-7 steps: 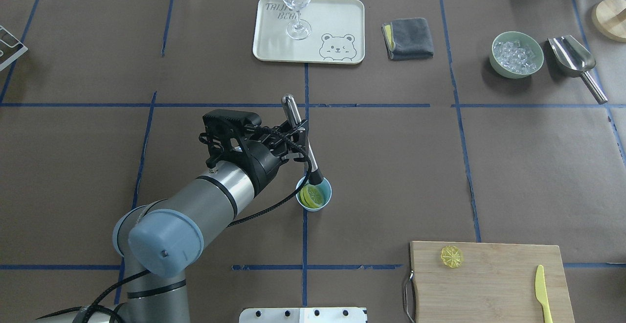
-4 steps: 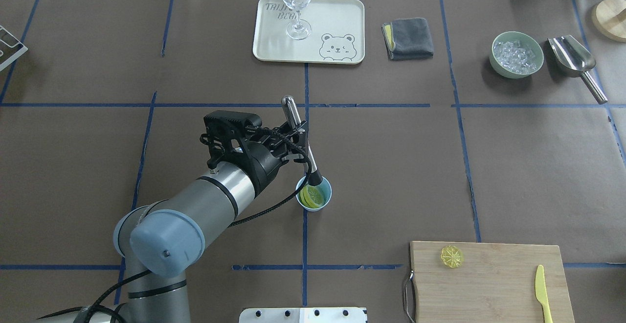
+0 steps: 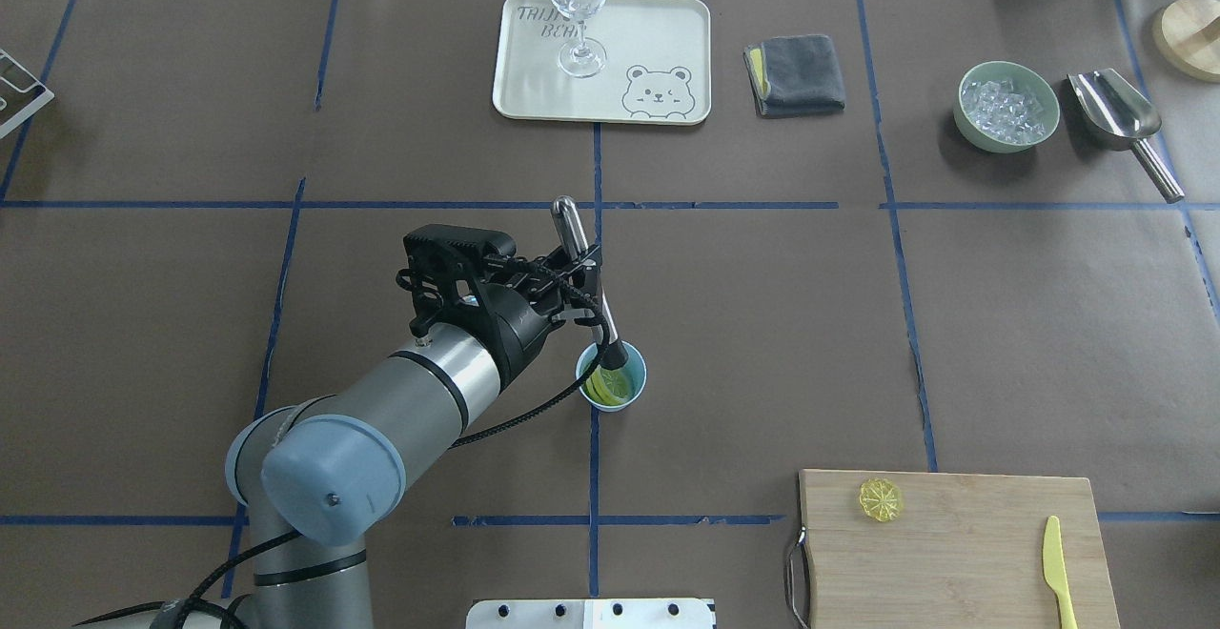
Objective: Squeeze lemon into cup
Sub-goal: 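Press the muddler down into the cup onto the lemon slice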
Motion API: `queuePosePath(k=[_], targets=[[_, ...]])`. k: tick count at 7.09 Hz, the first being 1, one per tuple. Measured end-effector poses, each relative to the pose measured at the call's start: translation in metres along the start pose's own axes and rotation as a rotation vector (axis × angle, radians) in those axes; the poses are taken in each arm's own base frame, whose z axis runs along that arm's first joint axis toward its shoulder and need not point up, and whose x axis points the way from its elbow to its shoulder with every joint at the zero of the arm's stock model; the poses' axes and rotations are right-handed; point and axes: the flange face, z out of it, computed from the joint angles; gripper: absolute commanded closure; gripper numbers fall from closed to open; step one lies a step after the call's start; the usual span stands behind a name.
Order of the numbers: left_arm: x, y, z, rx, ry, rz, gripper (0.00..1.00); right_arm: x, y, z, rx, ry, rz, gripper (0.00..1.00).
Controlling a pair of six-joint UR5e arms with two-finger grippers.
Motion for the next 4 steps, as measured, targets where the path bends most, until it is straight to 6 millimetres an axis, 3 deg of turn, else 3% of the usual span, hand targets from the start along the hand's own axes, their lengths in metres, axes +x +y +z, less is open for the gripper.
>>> queuePosePath(k=[4], targets=[[-0.006, 0.022, 0.01, -0.025, -0.023, 0.011, 1.0, 0.001, 0.0, -0.001, 0.002, 0.0, 0.001, 0.0]])
